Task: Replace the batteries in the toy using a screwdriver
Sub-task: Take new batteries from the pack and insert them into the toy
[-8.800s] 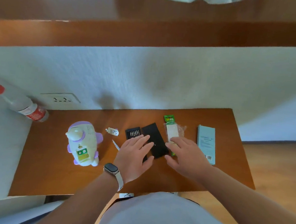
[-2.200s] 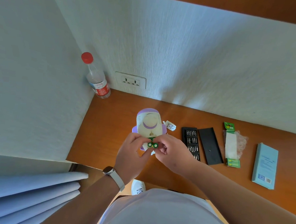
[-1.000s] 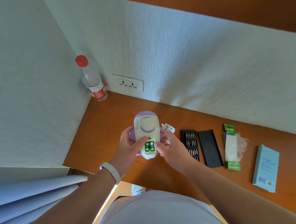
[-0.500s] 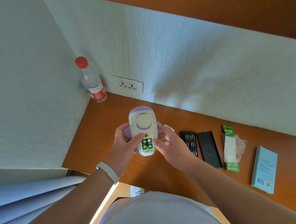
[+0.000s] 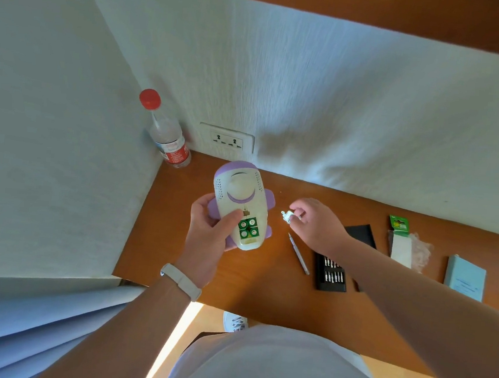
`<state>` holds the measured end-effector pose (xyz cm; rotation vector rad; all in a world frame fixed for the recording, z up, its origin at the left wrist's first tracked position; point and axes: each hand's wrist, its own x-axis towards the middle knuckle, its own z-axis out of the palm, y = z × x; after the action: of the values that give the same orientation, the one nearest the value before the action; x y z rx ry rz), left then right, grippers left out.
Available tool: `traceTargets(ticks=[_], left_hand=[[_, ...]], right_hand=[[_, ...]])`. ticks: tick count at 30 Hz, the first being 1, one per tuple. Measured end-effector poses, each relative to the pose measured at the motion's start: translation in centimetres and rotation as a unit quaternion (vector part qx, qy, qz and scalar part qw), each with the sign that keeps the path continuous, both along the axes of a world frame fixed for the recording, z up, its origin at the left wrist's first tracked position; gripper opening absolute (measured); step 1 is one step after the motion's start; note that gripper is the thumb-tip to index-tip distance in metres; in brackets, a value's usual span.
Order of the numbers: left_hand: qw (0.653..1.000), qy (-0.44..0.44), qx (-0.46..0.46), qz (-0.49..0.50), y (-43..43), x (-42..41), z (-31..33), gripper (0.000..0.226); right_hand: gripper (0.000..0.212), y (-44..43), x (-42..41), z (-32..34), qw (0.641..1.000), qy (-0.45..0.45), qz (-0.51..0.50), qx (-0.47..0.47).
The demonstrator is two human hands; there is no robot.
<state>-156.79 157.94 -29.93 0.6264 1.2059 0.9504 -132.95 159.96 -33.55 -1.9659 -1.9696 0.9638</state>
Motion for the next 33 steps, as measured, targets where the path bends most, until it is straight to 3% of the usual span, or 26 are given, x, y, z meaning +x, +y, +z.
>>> traceTargets(ticks=[6, 13, 27, 33], left_hand=[[1.000, 0.003, -0.005, -0.002, 0.0, 0.0, 0.2, 0.063], [1.000, 0.004, -0.005, 0.000, 0.0, 0.5, 0.8, 0.072], [1.000, 0.029, -0.007, 0.000, -0.1, 1.0, 1.2, 0.070], [0.999, 0.034, -0.007, 0.002, -0.2, 1.0, 1.4, 0.070]], right_hand=[[0.029, 0.1, 0.3, -3.0, 0.994, -0.075, 0.071, 0.041], [0.040, 0.9, -0.3, -4.6, 0.987, -0.125, 0.086, 0.058], [0.017, 3.1, 0.6, -3.7, 0.949, -0.247, 0.172, 0.088], [0.015, 1.8, 1.0, -3.8, 0.969, -0.202, 0.114, 0.088]])
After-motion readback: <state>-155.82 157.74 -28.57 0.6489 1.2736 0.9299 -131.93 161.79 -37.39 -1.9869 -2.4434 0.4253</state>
